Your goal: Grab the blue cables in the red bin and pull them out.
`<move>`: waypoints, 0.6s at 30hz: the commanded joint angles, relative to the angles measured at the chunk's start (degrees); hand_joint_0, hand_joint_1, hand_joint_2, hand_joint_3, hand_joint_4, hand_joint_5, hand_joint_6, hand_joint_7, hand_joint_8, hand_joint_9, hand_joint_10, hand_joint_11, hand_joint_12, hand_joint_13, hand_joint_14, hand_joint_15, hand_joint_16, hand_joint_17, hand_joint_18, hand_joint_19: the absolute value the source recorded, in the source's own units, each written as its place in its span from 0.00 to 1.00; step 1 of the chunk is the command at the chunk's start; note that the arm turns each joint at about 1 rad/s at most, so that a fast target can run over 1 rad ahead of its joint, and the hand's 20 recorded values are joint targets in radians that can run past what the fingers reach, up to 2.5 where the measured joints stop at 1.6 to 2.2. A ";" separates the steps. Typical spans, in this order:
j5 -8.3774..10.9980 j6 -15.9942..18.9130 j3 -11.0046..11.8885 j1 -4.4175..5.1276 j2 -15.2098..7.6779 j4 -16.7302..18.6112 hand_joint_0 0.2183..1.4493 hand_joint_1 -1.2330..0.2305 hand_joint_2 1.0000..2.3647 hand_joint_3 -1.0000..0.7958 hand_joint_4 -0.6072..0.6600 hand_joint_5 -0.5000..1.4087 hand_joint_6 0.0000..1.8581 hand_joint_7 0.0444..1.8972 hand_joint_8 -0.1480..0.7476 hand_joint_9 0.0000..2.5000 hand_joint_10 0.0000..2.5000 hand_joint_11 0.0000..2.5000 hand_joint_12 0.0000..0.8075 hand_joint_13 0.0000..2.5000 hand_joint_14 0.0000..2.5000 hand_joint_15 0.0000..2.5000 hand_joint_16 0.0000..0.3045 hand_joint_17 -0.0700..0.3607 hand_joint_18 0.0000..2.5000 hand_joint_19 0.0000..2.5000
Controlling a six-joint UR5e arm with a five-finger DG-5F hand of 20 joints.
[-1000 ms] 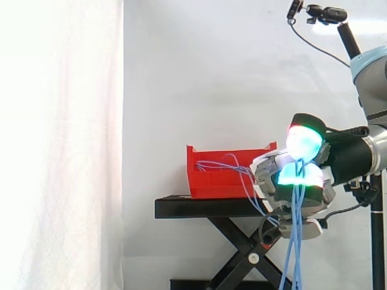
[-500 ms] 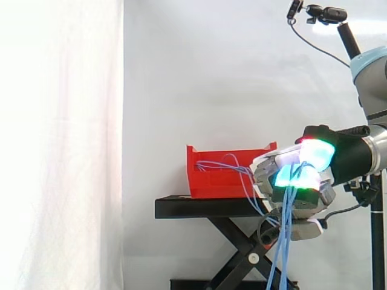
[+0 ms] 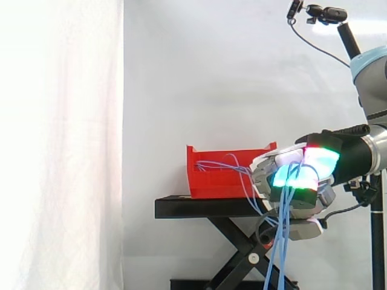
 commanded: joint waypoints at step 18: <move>-0.03 0.00 0.05 -0.01 0.00 0.00 0.71 0.12 0.00 0.06 0.57 0.50 0.39 0.24 0.43 0.30 0.18 0.61 0.38 0.41 0.34 0.57 0.15 0.40 0.31 0.41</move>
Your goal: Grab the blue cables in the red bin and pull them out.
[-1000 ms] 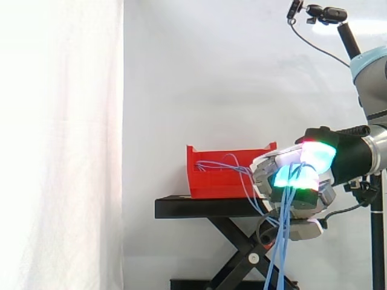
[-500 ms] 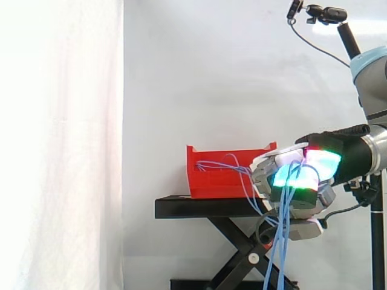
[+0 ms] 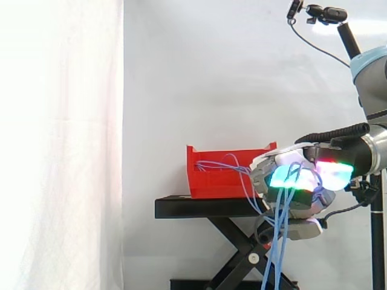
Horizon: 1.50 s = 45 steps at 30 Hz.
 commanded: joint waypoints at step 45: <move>0.00 0.97 0.03 0.35 0.00 -0.18 0.43 0.32 0.00 0.00 0.60 0.69 0.08 0.39 0.47 0.39 0.03 0.66 0.41 0.45 0.29 0.56 0.16 0.42 0.34 0.41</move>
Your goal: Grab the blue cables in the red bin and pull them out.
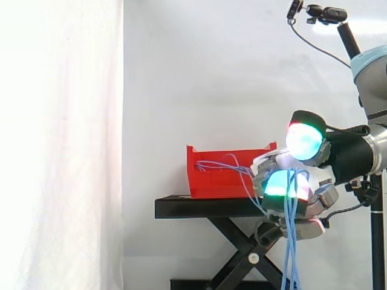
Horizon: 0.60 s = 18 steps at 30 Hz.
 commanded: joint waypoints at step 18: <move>-0.04 0.35 0.02 0.04 0.00 -0.06 0.52 0.24 0.00 0.00 0.59 0.64 0.32 0.32 0.44 0.39 0.12 0.66 0.38 0.46 0.34 0.56 0.15 0.39 0.34 0.42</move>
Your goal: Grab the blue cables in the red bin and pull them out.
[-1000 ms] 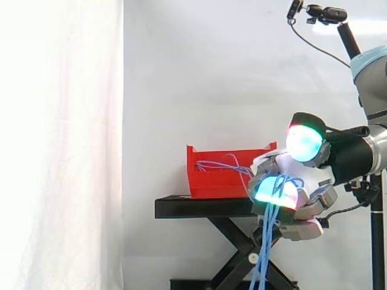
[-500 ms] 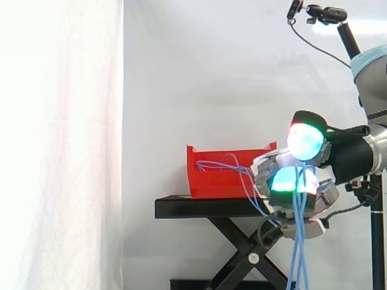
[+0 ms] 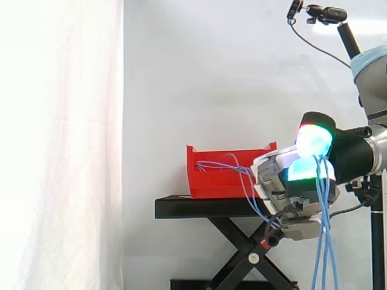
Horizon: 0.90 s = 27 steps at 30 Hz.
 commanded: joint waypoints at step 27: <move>-0.02 0.09 -0.06 0.09 0.00 -1.06 0.56 0.18 0.00 0.00 0.58 0.56 0.42 0.26 0.43 0.35 0.16 0.63 0.38 0.45 0.31 0.56 0.15 0.40 0.33 0.41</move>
